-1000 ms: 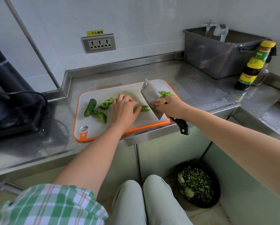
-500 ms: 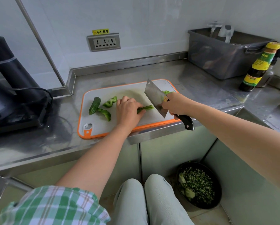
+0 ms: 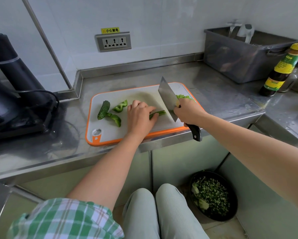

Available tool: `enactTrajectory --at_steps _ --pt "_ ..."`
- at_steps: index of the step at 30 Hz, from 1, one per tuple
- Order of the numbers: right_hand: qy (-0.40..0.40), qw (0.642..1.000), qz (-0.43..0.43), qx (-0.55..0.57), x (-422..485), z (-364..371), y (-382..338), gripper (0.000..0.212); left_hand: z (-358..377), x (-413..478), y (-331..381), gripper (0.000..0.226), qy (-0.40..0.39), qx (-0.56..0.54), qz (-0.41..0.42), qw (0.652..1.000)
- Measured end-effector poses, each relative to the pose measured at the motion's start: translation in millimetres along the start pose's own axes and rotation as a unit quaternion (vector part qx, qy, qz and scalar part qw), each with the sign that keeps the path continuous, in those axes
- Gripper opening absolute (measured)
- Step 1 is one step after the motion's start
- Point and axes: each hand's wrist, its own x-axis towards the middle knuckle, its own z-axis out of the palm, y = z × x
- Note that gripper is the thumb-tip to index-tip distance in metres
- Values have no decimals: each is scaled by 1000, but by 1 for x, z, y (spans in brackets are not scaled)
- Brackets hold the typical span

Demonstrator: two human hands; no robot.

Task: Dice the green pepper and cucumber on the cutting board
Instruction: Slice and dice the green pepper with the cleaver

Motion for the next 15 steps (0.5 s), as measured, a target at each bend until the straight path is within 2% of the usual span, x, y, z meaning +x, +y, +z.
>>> enactTrajectory --at_steps 4,8,15 --pt "-17 1000 5 -10 0 -8 0 14 0 0 0 11 1 0 16 1000" --pt "-42 998 -7 -40 0 -3 -1 9 2 -1 -2 12 -4 -14 10 1000" --pt "-10 1000 -3 -8 3 0 0 15 1 0 -1 13 -17 -12 7 1000"
